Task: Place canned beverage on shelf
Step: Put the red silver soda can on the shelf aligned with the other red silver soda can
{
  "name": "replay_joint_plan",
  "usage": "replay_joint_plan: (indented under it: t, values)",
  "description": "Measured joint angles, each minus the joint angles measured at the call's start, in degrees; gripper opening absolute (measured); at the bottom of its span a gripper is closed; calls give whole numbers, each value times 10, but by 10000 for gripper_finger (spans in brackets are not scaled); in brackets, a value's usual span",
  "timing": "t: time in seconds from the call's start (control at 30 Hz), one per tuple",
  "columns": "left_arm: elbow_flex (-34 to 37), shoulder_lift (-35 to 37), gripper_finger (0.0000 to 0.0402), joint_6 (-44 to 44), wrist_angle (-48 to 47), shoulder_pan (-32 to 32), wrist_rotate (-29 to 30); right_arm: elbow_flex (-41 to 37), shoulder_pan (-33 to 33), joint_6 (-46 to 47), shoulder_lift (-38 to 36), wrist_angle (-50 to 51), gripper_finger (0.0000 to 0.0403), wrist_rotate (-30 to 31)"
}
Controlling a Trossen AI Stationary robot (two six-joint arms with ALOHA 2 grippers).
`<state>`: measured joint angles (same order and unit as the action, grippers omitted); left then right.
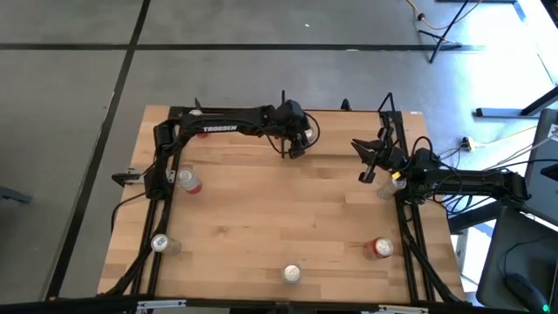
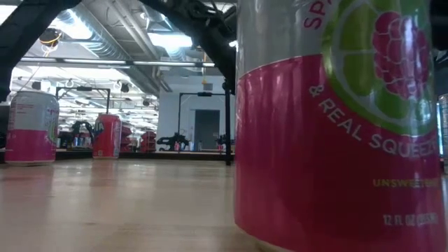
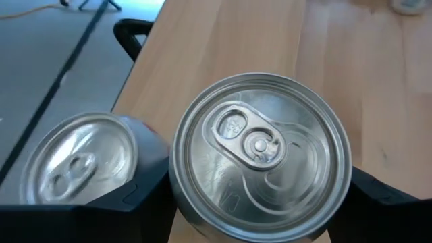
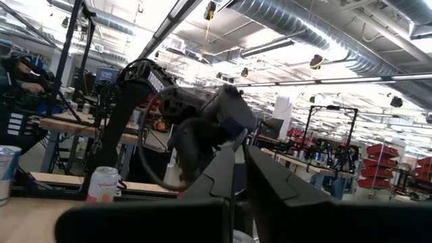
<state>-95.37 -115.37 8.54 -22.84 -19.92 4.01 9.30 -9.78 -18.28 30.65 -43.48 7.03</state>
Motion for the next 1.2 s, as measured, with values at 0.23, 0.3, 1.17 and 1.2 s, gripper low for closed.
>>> replay_joint_plan:
  t: [0.23,0.3,1.17,1.2]
  values:
    - [0,-4,262,10,-17,-7,0,0,0,0,0,1,28,0]
    - [0,-4,262,10,-24,-10,-1,0,0,0,0,1,28,0]
    - [0,-4,354,12,-35,-9,16,0,0,-1,0,4,28,0]
    - [0,-3,356,12,-35,-8,20,0,0,-1,0,4,28,0]
